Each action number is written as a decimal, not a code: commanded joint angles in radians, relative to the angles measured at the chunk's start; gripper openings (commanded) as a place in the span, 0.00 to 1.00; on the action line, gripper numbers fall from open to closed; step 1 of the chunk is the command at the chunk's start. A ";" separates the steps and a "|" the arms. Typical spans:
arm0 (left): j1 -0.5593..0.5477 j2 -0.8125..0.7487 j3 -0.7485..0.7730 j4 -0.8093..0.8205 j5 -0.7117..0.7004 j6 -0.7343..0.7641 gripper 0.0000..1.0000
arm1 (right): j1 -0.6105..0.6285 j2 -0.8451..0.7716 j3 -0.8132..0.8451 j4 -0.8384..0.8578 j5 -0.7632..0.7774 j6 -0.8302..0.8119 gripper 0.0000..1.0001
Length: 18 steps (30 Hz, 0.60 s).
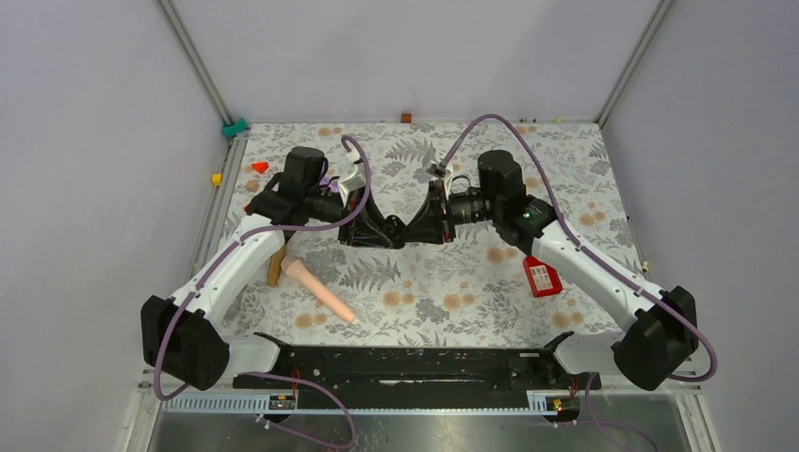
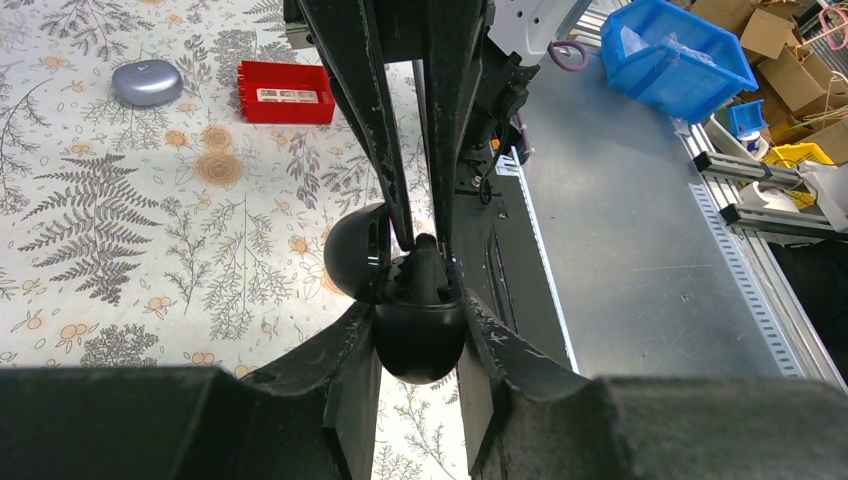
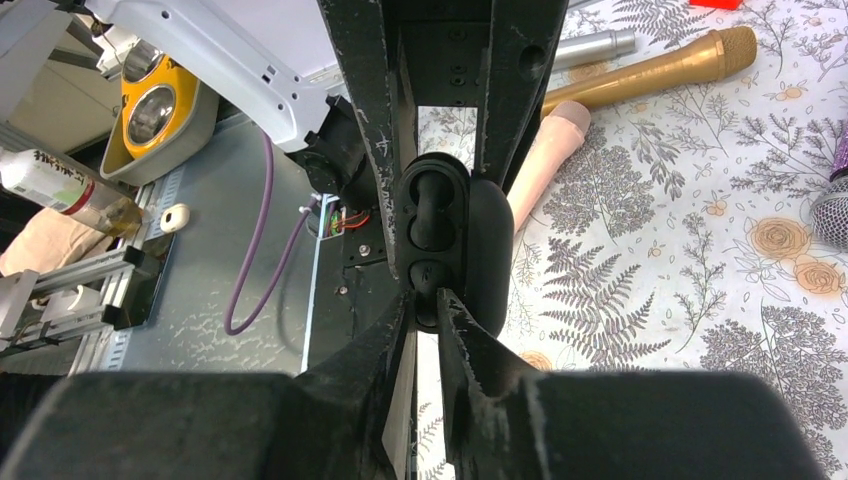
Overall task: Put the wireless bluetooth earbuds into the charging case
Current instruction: Place the earbud in the charging case.
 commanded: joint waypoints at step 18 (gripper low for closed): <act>-0.009 -0.028 0.012 0.033 0.063 0.012 0.16 | -0.038 -0.109 0.134 -0.258 0.053 -0.195 0.30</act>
